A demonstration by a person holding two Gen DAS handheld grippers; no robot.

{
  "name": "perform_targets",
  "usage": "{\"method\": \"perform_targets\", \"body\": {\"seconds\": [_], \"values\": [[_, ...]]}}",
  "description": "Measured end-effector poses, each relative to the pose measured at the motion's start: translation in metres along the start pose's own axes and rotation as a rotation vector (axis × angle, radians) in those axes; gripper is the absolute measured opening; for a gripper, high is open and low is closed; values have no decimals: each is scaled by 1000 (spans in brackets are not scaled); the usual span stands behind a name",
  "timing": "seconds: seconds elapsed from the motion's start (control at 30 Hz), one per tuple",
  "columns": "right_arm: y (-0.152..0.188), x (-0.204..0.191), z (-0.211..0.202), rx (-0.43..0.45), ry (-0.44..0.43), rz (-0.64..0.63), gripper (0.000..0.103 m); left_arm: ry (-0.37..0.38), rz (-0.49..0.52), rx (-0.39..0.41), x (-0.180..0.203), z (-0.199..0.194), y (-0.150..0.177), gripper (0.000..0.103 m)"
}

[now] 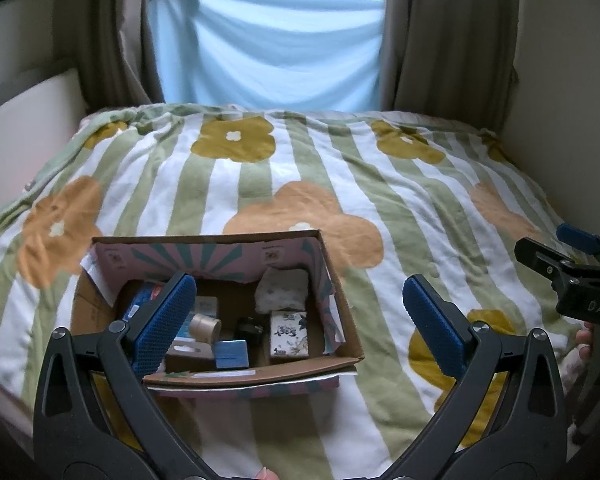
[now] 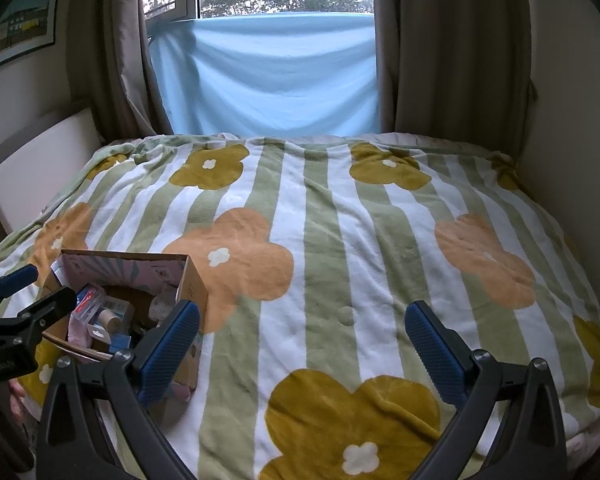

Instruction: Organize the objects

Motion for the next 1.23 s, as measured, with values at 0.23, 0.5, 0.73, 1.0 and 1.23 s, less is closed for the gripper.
{"method": "perform_targets", "body": {"seconds": [0.23,0.5,0.73,1.0,1.23], "values": [[0,0,0,-1,0,0,102,-1,-6,2,0,-2,0,103],[0,0,0,0,-1,0,102,-6,1,6,1,-3,0,103],[1,-1,0,0,-1,1,102,-13,7,15,0,-5,-1,103],[1,-1,0,-1,-2,-1,102,59,-20,13,7,-2,4,103],[1,-3,1,-1,-2,-2,102,41,-30,59,5,-10,2,103]]}}
Point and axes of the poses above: each gripper's, at about its wrist camera, not at the fingertips, and z roughly the way its jaws point, x to its right, y to its underside, the point moved 5 cm from there along z, roughly the way its jaws point, and after that the axes turned 9 degrees about -x, right-handed, at the moved point
